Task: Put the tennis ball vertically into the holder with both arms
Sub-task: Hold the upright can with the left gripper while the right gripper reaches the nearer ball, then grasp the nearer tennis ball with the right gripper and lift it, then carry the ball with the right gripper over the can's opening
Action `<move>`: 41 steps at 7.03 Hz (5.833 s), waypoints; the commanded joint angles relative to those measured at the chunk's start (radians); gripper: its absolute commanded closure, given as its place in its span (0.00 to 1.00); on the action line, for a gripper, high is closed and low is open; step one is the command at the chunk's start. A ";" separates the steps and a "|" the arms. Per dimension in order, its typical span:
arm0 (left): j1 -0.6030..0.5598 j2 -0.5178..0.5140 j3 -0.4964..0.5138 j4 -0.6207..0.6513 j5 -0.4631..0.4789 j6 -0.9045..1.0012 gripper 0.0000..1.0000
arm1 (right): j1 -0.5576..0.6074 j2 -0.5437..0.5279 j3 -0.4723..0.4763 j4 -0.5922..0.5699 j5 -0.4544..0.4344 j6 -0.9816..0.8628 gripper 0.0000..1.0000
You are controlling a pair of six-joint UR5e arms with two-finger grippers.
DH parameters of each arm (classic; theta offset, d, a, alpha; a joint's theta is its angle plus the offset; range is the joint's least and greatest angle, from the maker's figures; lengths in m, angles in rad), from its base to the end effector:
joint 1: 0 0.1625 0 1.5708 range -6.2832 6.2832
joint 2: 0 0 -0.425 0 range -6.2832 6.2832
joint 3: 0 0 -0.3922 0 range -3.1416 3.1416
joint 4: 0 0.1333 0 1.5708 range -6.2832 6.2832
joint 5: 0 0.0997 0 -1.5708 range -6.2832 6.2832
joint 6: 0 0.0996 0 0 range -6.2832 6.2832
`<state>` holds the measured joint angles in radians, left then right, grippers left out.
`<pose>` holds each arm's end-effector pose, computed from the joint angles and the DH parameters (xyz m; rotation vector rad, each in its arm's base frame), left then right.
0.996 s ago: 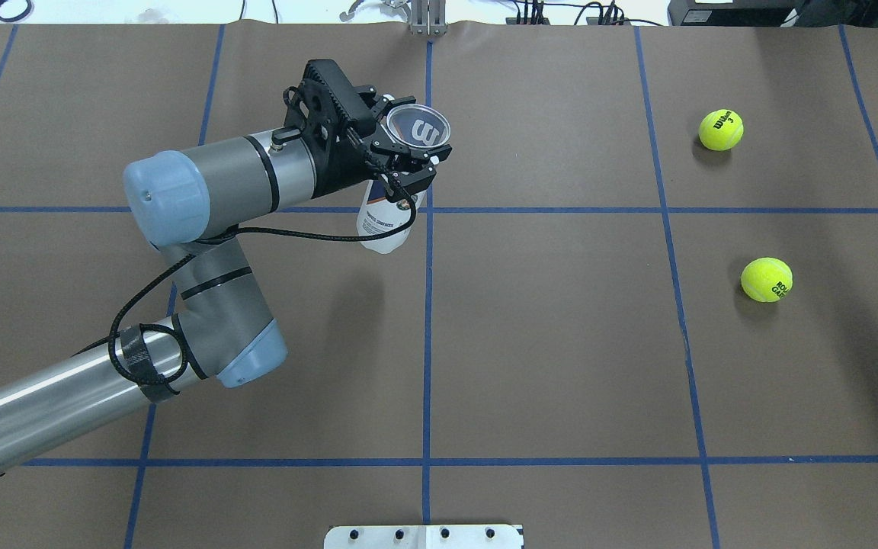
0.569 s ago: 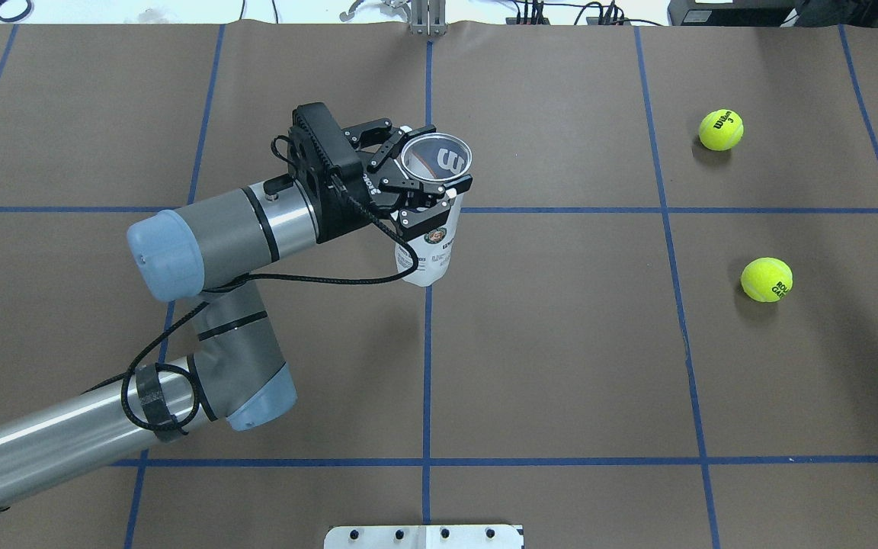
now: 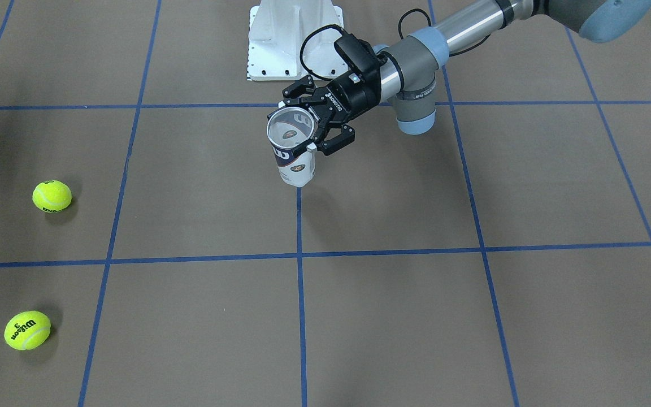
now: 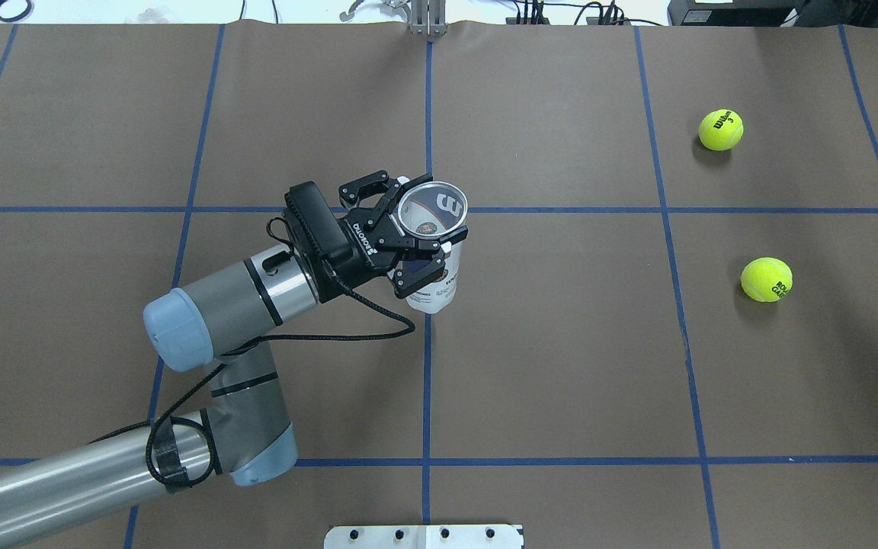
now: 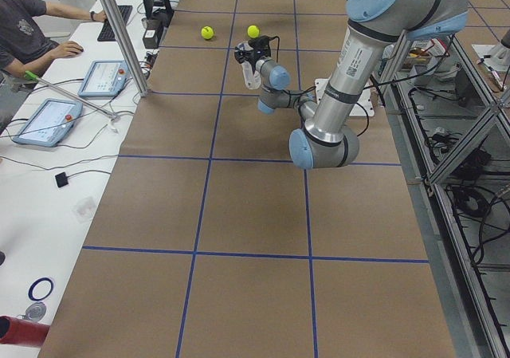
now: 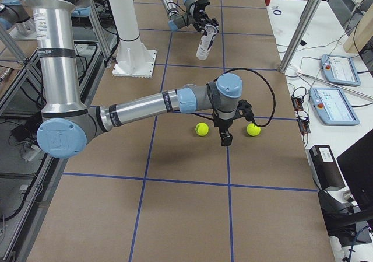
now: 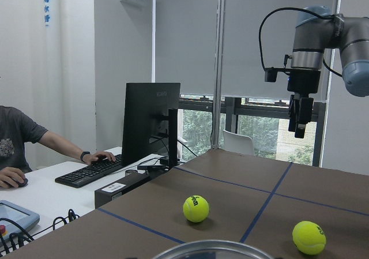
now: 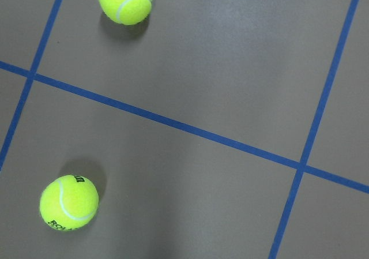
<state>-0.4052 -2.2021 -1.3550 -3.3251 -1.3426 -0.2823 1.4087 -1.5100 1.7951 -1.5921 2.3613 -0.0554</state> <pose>0.5208 -0.3930 0.2102 1.7049 1.3328 0.2638 -0.0217 -0.5200 0.5181 0.2084 -0.8011 -0.3092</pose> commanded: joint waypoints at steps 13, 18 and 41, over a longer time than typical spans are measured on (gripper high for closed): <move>0.074 -0.035 0.105 -0.117 0.074 0.092 0.22 | -0.345 0.027 -0.040 0.131 -0.078 0.440 0.00; 0.074 -0.036 0.103 -0.119 0.074 0.092 0.19 | -0.465 -0.013 -0.141 0.382 -0.131 0.601 0.00; 0.078 -0.025 0.123 -0.154 0.083 0.091 0.12 | -0.680 0.596 0.072 0.195 -0.120 1.536 1.00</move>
<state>-0.3267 -2.2269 -1.2318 -3.4771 -1.2596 -0.1917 0.7724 -0.9518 1.8692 -1.3853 2.2899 1.4586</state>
